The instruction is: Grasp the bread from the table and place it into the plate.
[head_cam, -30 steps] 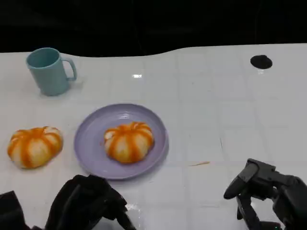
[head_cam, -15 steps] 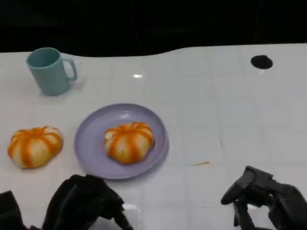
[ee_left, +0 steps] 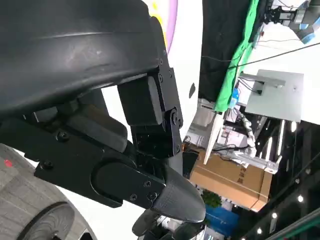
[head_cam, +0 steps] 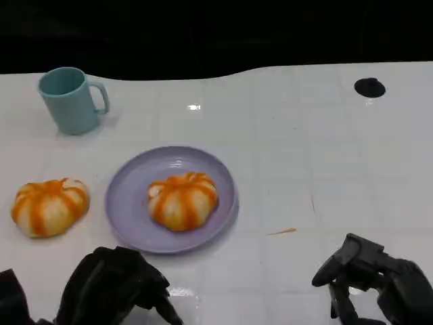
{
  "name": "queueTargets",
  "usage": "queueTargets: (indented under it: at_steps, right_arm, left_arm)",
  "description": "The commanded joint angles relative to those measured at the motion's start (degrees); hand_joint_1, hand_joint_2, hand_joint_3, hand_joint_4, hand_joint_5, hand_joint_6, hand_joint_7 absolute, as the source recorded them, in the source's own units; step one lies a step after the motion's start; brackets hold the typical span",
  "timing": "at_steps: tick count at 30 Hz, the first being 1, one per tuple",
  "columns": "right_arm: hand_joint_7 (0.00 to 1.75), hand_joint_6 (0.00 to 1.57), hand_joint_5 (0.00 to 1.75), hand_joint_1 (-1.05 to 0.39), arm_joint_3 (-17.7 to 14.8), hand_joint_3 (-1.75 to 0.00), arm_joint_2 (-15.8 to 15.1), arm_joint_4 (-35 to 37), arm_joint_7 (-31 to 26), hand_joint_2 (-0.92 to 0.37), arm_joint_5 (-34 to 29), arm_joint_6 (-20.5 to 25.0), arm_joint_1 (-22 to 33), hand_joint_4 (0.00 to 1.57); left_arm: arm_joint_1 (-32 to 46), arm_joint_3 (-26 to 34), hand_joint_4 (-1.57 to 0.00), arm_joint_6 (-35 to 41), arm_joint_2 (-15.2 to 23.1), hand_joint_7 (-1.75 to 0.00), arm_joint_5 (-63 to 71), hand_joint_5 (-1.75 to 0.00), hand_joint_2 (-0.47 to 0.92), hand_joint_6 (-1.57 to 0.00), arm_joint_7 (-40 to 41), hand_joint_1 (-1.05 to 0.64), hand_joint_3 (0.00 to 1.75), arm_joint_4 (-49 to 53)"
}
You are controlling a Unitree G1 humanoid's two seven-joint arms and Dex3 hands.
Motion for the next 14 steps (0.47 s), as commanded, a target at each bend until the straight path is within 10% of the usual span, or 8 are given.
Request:
queueTargets:
  at_steps: [1, 14]
  right_arm:
    - [1.44, 0.73, 1.75, -0.27, -0.7, -1.18, -0.5, 0.6, 0.3, -0.46, 0.3, -1.2, -0.4, 0.83]
    - [1.42, 0.74, 1.75, -0.25, -0.6, -1.24, -0.5, 2.0, 1.0, -0.43, 0.4, -2.3, -1.2, 0.8]
  left_arm:
    - [-0.8, 0.1, -1.55, -1.5, 0.3, -0.2, 0.1, -0.58, 0.88, -1.57, -0.4, -1.0, 0.0, 0.7]
    - [-1.7, 0.2, -1.53, -1.9, 0.3, -0.23, 0.1, -0.61, 0.87, -1.57, -0.3, -1.02, 0.0, 1.8]
